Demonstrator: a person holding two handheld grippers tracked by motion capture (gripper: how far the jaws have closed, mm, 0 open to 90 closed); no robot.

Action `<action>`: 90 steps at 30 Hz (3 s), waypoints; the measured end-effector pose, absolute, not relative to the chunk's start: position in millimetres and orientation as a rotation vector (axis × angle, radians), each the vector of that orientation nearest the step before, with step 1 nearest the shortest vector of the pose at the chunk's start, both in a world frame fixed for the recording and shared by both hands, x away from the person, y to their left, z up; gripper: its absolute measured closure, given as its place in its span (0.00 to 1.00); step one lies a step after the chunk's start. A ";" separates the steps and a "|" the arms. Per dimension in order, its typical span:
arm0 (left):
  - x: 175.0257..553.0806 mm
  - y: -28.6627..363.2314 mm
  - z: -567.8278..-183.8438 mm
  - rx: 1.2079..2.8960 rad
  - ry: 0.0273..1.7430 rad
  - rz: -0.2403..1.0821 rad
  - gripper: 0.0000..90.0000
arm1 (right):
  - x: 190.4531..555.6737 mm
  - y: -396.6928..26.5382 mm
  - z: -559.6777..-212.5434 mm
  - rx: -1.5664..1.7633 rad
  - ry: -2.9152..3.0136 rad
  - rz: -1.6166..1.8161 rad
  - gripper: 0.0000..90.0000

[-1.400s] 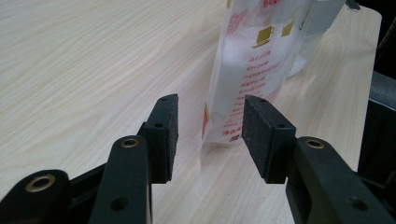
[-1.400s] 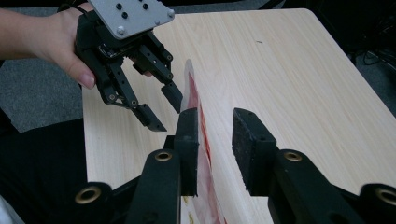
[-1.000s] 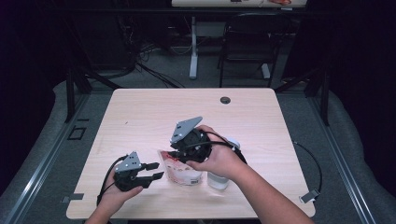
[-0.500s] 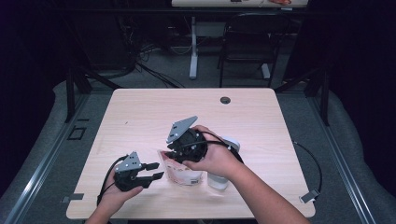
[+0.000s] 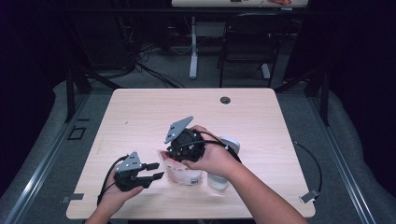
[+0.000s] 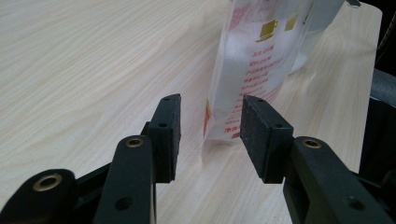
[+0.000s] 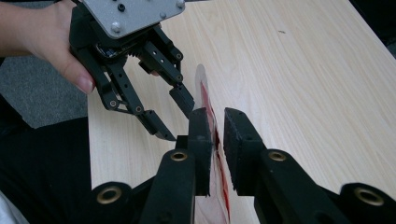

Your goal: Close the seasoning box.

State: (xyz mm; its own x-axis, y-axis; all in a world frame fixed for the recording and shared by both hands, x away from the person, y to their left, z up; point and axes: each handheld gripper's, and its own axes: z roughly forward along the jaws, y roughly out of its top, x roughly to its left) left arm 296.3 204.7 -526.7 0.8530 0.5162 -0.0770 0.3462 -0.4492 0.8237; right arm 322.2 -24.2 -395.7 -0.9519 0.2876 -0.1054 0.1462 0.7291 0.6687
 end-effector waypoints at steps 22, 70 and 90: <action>297.1 205.5 -527.9 2.085 0.633 0.226 0.64 | 322.0 -17.3 -394.6 0.280 2.758 0.970 0.99; 298.1 193.2 -542.8 2.144 0.553 0.154 0.45 | 313.9 -30.8 -381.5 0.223 2.756 1.040 1.00; 306.3 169.3 -562.9 2.144 0.472 0.064 0.40 | 310.0 -36.0 -380.3 0.193 2.761 1.049 1.00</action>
State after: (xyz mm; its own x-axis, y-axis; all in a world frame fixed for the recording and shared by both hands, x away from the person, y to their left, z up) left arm 306.3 169.3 -562.9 0.9255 0.3559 -0.1293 0.3089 -0.5121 0.8015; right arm 310.0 -36.0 -380.3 -0.9751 0.1848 -0.1229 0.0565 0.7423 0.6677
